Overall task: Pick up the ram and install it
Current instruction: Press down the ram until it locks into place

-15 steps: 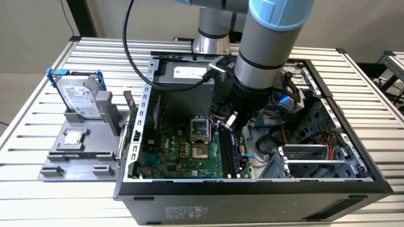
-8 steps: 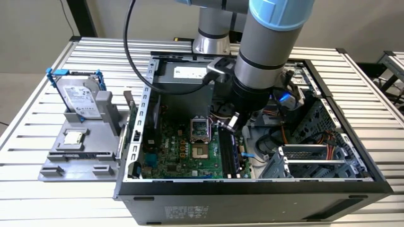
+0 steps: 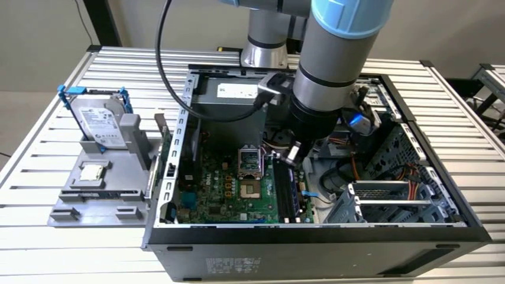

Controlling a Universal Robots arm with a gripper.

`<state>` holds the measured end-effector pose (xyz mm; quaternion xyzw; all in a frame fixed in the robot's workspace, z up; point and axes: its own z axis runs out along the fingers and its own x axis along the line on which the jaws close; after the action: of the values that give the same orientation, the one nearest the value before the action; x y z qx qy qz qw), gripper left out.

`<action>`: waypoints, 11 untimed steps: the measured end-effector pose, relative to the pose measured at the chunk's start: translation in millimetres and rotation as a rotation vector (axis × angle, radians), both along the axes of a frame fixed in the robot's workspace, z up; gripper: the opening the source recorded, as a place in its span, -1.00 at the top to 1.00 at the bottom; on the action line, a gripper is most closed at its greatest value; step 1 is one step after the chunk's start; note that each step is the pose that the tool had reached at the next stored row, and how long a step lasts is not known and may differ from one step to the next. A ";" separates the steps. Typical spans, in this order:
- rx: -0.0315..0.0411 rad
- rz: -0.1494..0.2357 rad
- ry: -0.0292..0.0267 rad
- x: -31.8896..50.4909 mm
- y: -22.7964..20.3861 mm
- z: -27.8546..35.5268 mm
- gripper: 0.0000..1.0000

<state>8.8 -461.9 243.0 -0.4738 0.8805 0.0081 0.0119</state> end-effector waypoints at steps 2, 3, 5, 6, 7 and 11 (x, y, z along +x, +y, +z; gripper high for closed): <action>0.0000 0.021 -0.0006 0.0 0.0 0.0 1.00; -0.0001 0.033 -0.0007 0.0 0.0 0.0 1.00; 0.0000 0.055 -0.0010 0.0 0.0 -0.1 1.00; -0.0001 0.066 -0.0012 0.0 0.0 -0.1 1.00; -0.0002 0.076 -0.0014 0.0 0.0 -0.1 1.00; -0.0004 0.118 -0.0017 0.0 0.0 0.0 1.00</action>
<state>8.8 -461.9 243.0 -0.5247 0.8512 0.0082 0.0121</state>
